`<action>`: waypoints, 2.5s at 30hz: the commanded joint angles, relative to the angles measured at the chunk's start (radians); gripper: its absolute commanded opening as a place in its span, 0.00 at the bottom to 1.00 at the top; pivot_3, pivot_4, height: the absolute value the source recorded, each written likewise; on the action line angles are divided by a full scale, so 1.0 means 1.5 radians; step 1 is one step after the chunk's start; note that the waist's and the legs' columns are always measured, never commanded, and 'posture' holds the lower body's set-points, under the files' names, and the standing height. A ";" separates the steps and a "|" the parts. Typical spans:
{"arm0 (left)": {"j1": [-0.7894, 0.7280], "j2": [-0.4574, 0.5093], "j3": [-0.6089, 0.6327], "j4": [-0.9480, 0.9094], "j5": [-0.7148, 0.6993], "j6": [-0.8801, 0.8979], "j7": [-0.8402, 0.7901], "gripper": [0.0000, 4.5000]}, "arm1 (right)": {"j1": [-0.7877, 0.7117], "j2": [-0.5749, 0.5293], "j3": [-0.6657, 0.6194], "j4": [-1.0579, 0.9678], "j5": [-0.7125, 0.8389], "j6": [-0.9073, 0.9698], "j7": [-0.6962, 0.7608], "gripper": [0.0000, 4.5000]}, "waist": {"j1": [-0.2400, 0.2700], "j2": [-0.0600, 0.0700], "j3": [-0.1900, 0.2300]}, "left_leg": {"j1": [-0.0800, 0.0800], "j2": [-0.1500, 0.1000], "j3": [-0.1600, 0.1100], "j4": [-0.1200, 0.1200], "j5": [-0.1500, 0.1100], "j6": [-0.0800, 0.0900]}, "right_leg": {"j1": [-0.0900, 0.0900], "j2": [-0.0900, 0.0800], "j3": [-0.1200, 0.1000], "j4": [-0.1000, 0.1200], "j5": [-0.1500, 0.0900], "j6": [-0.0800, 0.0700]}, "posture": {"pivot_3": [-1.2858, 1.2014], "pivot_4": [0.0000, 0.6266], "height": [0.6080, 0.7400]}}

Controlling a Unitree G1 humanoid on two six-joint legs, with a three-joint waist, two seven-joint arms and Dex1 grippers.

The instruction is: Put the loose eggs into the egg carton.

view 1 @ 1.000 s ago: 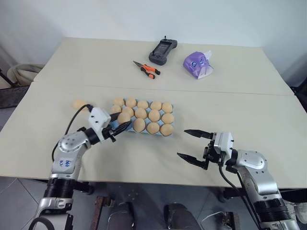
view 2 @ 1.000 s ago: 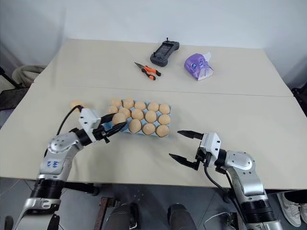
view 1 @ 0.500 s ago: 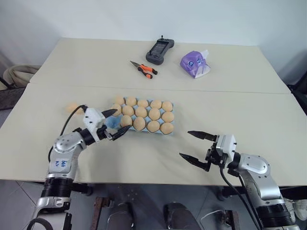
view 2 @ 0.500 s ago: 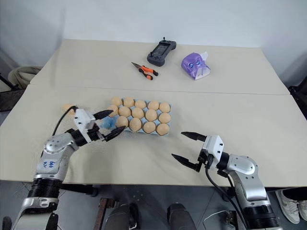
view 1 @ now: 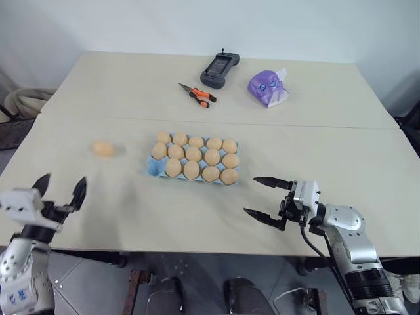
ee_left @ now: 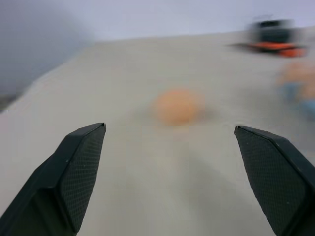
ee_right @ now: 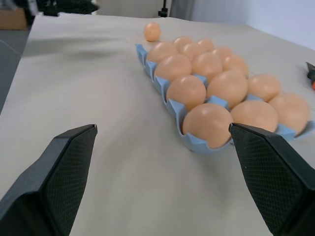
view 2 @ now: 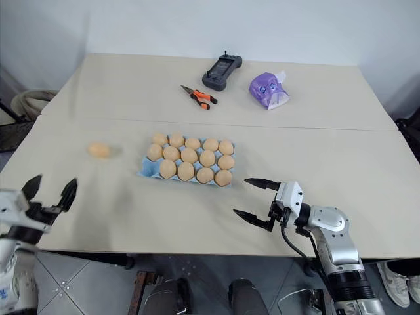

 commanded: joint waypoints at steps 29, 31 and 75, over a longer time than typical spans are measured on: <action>-0.525 0.118 -0.210 0.505 0.109 0.044 0.012 0.99 | 0.006 0.002 -0.012 -0.052 0.005 0.009 -0.025 1.00 | -0.001 0.000 0.000 | 0.000 -0.002 0.003 0.001 0.003 -0.001 | -0.003 0.005 0.001 0.003 0.000 0.001 | 0.52 0.24 1.00; -0.543 0.121 -0.216 0.546 0.121 0.034 0.015 0.99 | 0.012 0.001 -0.013 -0.059 0.005 0.013 -0.031 1.00 | 0.000 0.000 0.000 | 0.000 -0.003 0.003 0.001 0.003 -0.001 | -0.003 0.005 0.001 0.003 0.000 0.001 | 0.52 0.24 1.00; -0.329 0.177 -0.308 0.129 0.035 0.030 -0.357 1.00 | 0.059 -0.034 -0.045 -0.093 0.017 0.018 -0.065 1.00 | -0.002 0.000 0.000 | -0.001 -0.003 0.003 0.001 0.005 0.001 | -0.005 0.002 0.002 0.007 0.000 0.001 | 0.52 0.24 1.00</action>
